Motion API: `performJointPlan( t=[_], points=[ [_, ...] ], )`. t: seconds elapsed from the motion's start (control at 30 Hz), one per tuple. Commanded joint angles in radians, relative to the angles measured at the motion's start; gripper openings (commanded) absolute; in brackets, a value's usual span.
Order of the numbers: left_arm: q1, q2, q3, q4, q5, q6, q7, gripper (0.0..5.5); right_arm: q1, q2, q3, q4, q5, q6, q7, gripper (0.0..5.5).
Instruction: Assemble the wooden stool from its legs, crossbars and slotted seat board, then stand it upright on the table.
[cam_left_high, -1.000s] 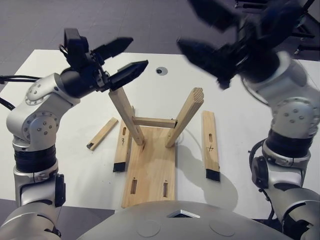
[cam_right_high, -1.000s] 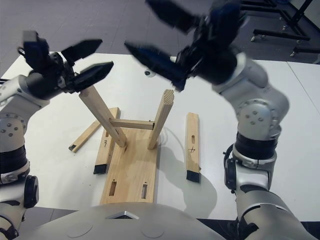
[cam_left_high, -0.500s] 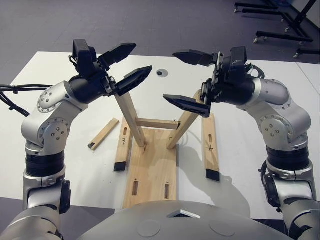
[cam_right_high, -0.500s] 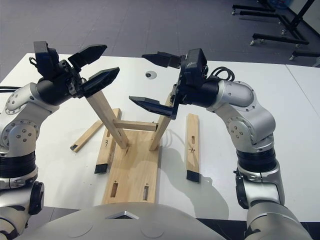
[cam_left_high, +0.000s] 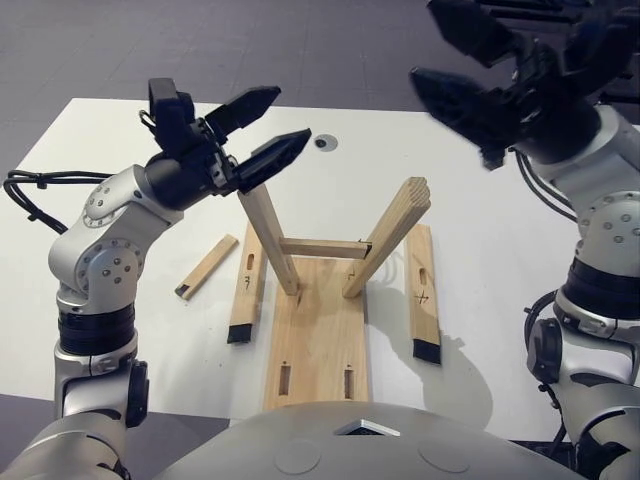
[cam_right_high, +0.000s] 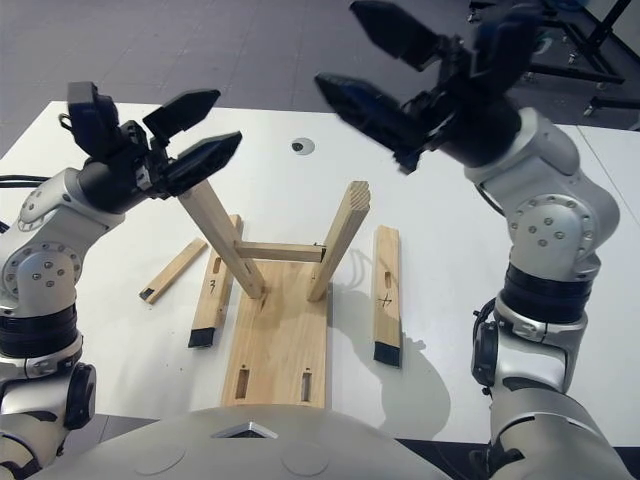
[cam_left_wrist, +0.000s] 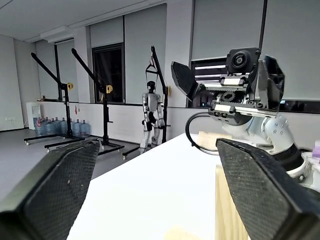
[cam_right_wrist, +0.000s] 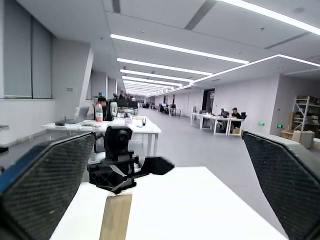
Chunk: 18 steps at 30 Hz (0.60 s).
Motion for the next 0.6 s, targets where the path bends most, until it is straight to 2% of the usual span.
performJointPlan(
  t=[0.03,0.2,0.3,0.43,0.6],
  points=[
    [-0.043,-0.014,0.093,-0.023,-0.071,-0.013,0.068,4.23,0.008,-0.042,-0.148,0.103,0.052,0.007,-0.066,5.4],
    [0.079,0.02,0.243,-0.062,-0.016,-0.028,0.225,4.23,0.28,-0.071,-0.304,0.067,0.012,0.034,-0.176,5.4],
    [0.264,0.069,0.299,-0.078,0.118,-0.001,0.304,4.23,0.488,-0.041,-0.266,-0.045,-0.129,0.009,-0.26,5.4],
    [0.51,0.157,0.246,-0.092,0.278,0.086,0.305,4.23,0.597,0.052,-0.209,-0.136,-0.121,0.025,-0.332,5.4],
    [0.691,0.127,0.102,-0.129,0.351,0.097,0.253,4.23,0.612,0.09,-0.199,-0.153,-0.11,0.02,-0.386,5.4]
  ],
)
